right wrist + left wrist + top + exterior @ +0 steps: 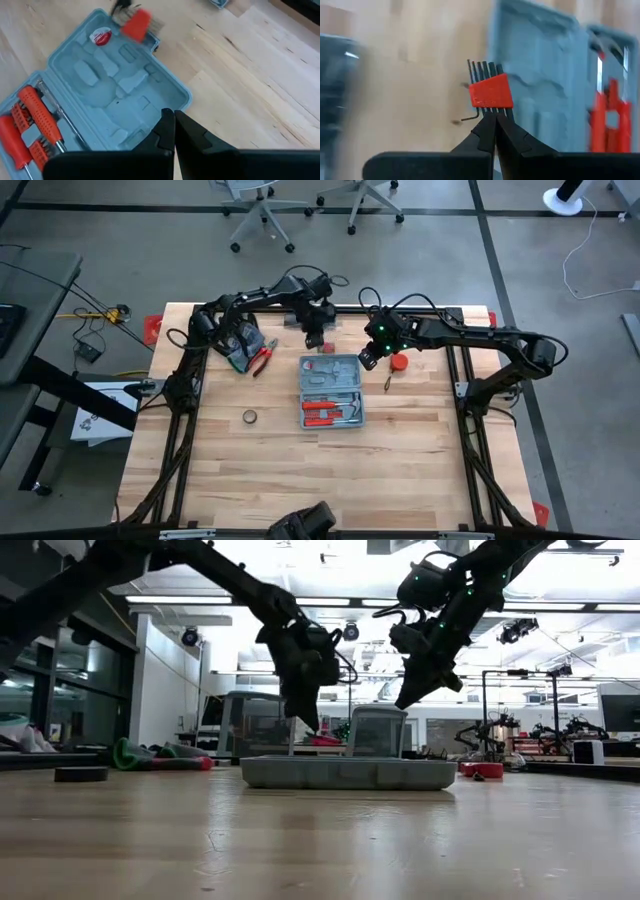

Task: Prefit tool cases
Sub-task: Put the hex key set into the gray prefit tool case

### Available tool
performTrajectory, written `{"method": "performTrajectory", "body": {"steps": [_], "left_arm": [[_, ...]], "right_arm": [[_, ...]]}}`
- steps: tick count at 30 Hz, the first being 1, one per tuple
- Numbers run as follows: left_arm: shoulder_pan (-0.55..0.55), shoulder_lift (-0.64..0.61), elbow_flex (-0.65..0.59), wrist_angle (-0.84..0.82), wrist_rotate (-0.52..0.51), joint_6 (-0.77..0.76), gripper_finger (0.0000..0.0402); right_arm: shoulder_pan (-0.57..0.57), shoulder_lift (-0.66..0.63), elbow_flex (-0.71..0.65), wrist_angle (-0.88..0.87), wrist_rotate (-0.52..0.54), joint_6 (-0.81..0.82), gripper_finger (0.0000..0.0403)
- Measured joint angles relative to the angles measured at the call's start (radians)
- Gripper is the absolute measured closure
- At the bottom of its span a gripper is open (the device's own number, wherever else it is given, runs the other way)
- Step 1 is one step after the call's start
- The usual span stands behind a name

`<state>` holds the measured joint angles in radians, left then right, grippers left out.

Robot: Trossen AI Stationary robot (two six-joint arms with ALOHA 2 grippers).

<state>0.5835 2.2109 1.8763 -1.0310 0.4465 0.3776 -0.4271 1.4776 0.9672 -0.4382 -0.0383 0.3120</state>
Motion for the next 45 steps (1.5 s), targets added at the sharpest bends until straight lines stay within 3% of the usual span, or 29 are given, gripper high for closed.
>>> {"method": "performTrajectory", "body": {"steps": [4,10,18,23,35,45], "left_arm": [[-0.036,-0.039,0.000,-0.003,-0.060,0.019,0.0401],[-0.085,-0.057,0.000,0.011,-0.281,0.071,0.0401],[-0.155,-0.055,-0.090,0.062,-0.311,0.079,0.0401],[-0.187,-0.056,-0.126,0.127,-0.406,0.072,0.0401],[-0.259,-0.056,-0.130,0.087,-0.432,0.077,0.0401],[-0.253,-0.087,-0.131,0.039,-0.413,0.035,0.0401]], "right_arm": [[0.000,0.000,0.000,-0.001,0.000,0.000,0.0402],[0.000,0.000,0.000,-0.001,0.000,-0.003,0.0402],[0.000,0.000,0.000,-0.009,0.000,-0.014,0.0402],[0.000,0.000,0.000,-0.021,0.000,-0.026,0.0402],[0.000,0.000,0.000,-0.032,0.001,-0.040,0.0402],[-0.001,0.000,0.000,-0.031,0.001,-0.051,0.0402]]}}
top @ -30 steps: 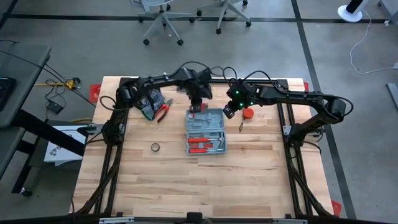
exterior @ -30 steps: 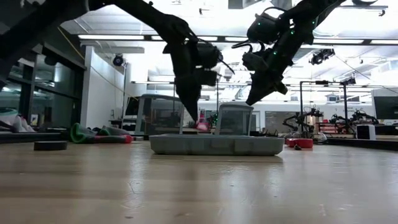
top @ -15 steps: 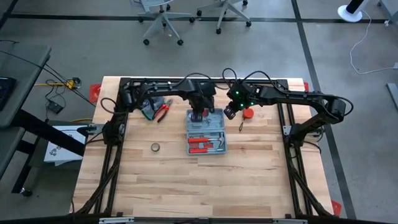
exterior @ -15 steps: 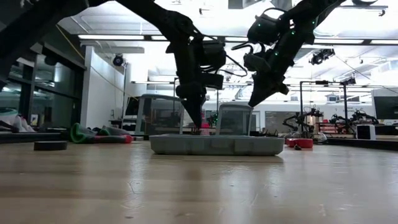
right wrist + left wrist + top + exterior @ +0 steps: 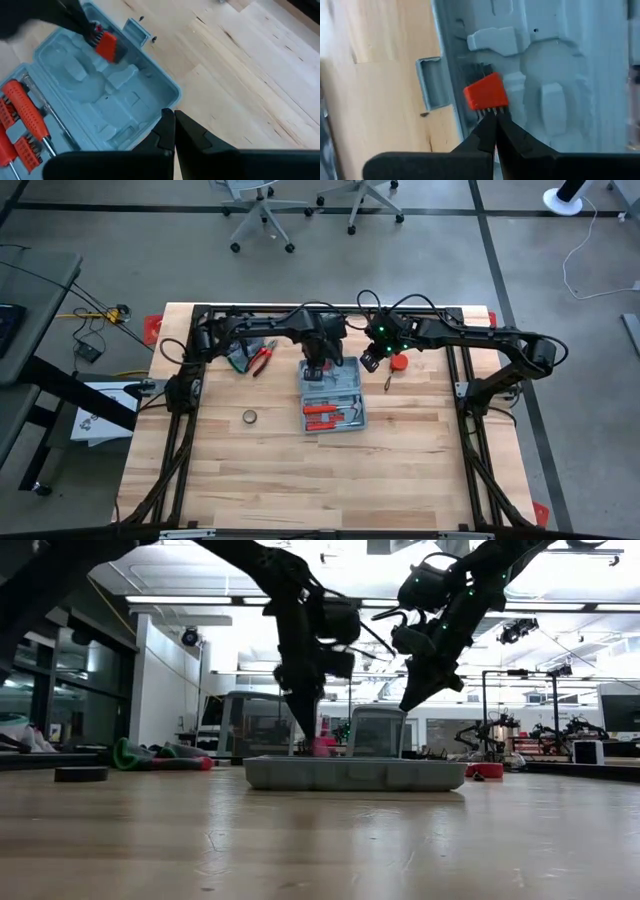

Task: Prefit tool cases
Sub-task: Put the hex key set into the gray prefit tool case

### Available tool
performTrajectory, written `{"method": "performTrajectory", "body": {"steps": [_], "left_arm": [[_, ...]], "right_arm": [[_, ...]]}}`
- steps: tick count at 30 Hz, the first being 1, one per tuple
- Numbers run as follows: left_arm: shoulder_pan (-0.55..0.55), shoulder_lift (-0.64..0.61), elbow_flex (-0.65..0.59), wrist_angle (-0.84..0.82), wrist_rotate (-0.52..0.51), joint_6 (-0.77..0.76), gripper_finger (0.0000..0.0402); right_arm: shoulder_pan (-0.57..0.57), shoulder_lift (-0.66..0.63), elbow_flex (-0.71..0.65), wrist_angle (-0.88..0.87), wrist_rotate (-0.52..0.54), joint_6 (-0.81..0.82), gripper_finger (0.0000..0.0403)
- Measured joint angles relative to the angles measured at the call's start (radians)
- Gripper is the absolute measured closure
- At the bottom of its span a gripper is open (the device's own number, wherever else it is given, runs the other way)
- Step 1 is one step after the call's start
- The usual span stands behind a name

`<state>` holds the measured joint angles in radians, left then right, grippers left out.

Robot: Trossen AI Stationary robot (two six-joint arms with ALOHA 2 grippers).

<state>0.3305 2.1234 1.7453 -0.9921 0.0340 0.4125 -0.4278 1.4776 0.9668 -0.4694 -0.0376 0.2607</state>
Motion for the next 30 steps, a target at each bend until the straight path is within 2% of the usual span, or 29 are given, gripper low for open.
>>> {"method": "performTrajectory", "body": {"steps": [7,10,14,16,23,26,30], "left_arm": [[0.063,-0.086,0.001,-0.269,0.071,-0.013,0.0401],[0.094,-0.092,-0.003,-0.379,0.140,-0.026,0.0401],[0.092,-0.093,-0.042,-0.293,0.162,0.046,0.0401],[0.078,-0.094,-0.050,-0.234,0.196,0.130,0.0401],[0.006,-0.092,-0.051,-0.001,0.196,0.472,0.0401],[-0.016,-0.078,-0.051,0.047,0.197,0.595,0.0401],[-0.030,-0.035,-0.051,0.054,0.176,0.670,0.0401]], "right_arm": [[0.000,0.000,0.000,-0.001,0.000,-0.003,0.0402],[0.000,0.000,0.000,0.011,0.000,-0.010,0.0402],[0.000,0.000,0.000,0.044,-0.012,-0.004,0.0402],[0.000,0.000,0.000,0.054,-0.033,-0.003,0.0402],[0.010,0.000,0.000,0.050,-0.042,0.008,0.0402],[0.010,0.000,0.000,0.049,-0.042,0.010,0.0402],[0.010,0.000,0.000,0.048,-0.042,0.008,0.0402]]}}
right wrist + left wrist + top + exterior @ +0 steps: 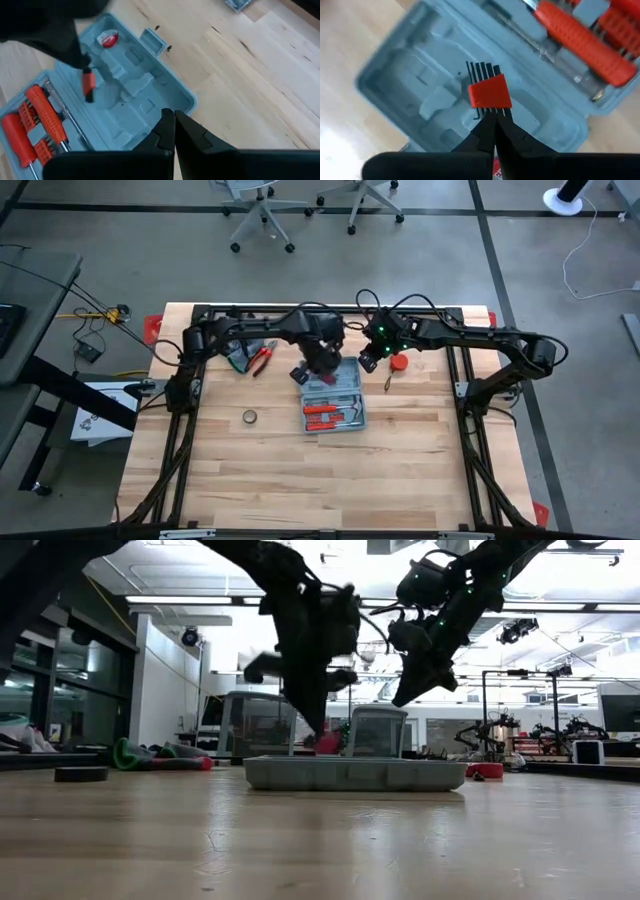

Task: Prefit tool cases
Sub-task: Put the hex key set into the gray prefit tool case

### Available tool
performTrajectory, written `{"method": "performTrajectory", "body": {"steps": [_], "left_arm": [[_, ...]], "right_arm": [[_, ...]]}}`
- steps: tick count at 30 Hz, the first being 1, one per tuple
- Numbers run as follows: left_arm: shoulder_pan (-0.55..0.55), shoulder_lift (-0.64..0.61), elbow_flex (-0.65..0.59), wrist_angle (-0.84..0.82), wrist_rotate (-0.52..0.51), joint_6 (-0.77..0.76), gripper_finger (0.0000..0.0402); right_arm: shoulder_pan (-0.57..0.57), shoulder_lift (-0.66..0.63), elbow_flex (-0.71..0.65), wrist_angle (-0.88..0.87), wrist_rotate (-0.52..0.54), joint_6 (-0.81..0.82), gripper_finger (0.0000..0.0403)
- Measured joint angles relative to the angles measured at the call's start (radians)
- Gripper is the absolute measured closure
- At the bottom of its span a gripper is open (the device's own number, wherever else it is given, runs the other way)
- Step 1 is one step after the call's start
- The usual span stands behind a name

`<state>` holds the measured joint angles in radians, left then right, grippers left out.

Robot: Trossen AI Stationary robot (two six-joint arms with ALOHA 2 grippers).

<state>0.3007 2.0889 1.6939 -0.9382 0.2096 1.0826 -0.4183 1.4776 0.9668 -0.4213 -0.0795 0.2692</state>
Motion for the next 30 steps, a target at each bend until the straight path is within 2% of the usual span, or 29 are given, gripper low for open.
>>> {"method": "performTrajectory", "body": {"steps": [5,6,10,16,27,30], "left_arm": [[-0.016,0.042,-0.002,0.090,-0.223,0.097,0.0401],[-0.014,0.042,-0.002,0.123,-0.226,0.097,0.0401],[0.010,0.042,-0.001,0.156,-0.132,0.061,0.0402],[0.026,0.042,-0.001,0.145,-0.129,0.005,0.0394],[0.034,0.042,-0.001,0.145,-0.107,-0.062,0.0330],[0.037,0.041,-0.001,0.143,-0.113,-0.133,0.0315]], "right_arm": [[0.000,0.000,0.000,0.002,-0.001,0.000,0.0402],[0.000,0.000,0.000,0.002,-0.001,0.000,0.0402],[0.000,0.000,0.000,0.001,-0.006,0.000,0.0402],[0.000,0.000,0.000,0.000,-0.008,-0.006,0.0402],[0.000,0.000,0.000,0.001,-0.007,-0.016,0.0402],[0.000,0.000,0.000,0.001,-0.004,-0.016,0.0402]]}}
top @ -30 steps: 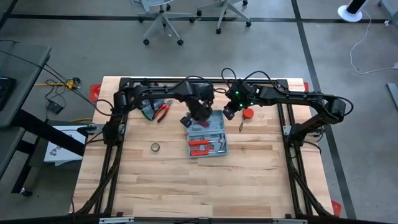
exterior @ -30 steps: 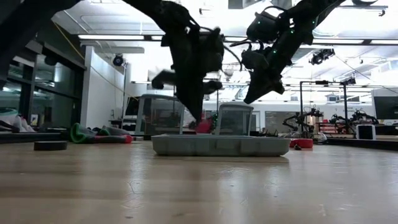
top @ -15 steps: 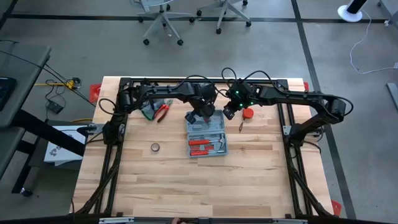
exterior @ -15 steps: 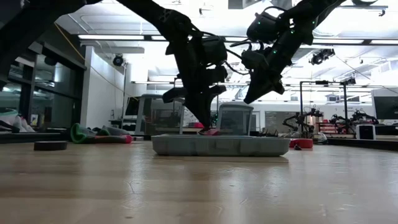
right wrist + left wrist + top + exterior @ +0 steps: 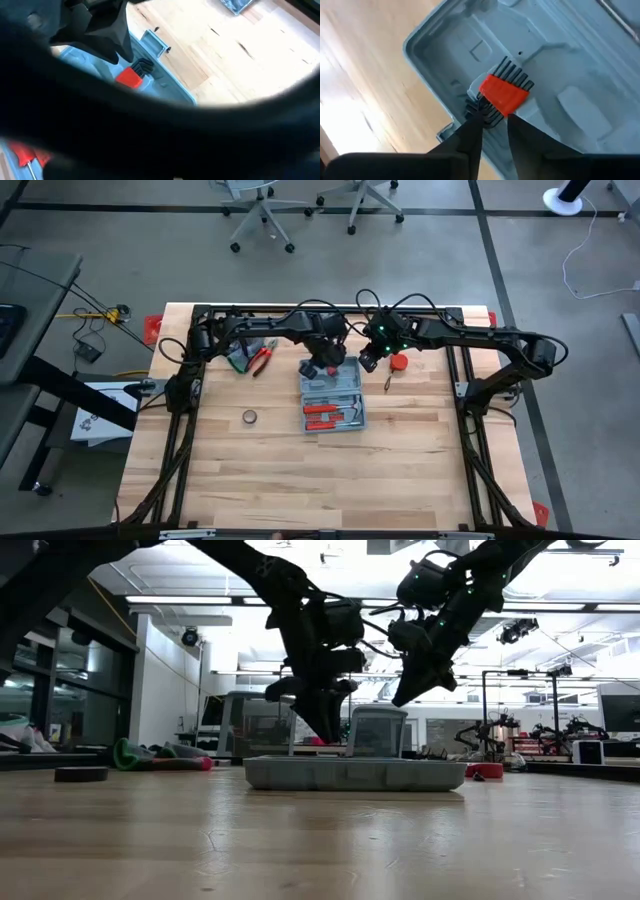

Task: Prefit tool cases
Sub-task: Put the hex key set into the gray prefit tool case

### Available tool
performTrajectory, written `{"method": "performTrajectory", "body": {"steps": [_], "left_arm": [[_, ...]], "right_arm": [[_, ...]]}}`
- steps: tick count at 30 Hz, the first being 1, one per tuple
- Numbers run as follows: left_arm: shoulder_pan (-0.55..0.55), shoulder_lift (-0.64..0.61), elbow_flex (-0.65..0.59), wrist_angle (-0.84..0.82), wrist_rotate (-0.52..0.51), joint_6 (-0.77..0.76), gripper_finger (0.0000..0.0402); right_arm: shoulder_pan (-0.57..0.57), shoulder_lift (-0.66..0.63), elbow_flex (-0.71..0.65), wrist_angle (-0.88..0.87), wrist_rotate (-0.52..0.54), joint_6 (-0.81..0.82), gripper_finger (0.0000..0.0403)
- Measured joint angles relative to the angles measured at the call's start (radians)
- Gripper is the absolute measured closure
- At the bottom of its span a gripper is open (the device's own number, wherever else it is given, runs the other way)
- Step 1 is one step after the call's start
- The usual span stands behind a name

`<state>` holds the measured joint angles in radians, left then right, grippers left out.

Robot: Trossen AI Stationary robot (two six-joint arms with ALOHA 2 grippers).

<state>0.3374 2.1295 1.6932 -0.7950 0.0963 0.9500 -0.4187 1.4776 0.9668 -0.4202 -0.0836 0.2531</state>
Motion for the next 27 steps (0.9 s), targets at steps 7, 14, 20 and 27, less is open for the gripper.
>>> {"method": "performTrajectory", "body": {"steps": [7,14,20,27], "left_arm": [[0.082,-0.025,-0.015,-0.093,0.334,-0.434,0.0341],[0.086,-0.090,-0.126,-0.105,0.267,-0.532,0.0391],[0.085,-0.175,-0.284,-0.035,0.253,-0.588,0.0399],[0.077,-0.211,-0.439,0.077,0.264,-0.660,0.0401]], "right_arm": [[0.016,0.034,0.000,0.028,-0.121,0.026,0.0402],[0.051,0.206,0.000,0.172,-0.200,0.110,0.0403],[0.055,0.277,0.000,0.201,-0.222,0.119,0.0403],[0.052,0.284,0.000,0.234,-0.253,0.104,0.0403]]}}
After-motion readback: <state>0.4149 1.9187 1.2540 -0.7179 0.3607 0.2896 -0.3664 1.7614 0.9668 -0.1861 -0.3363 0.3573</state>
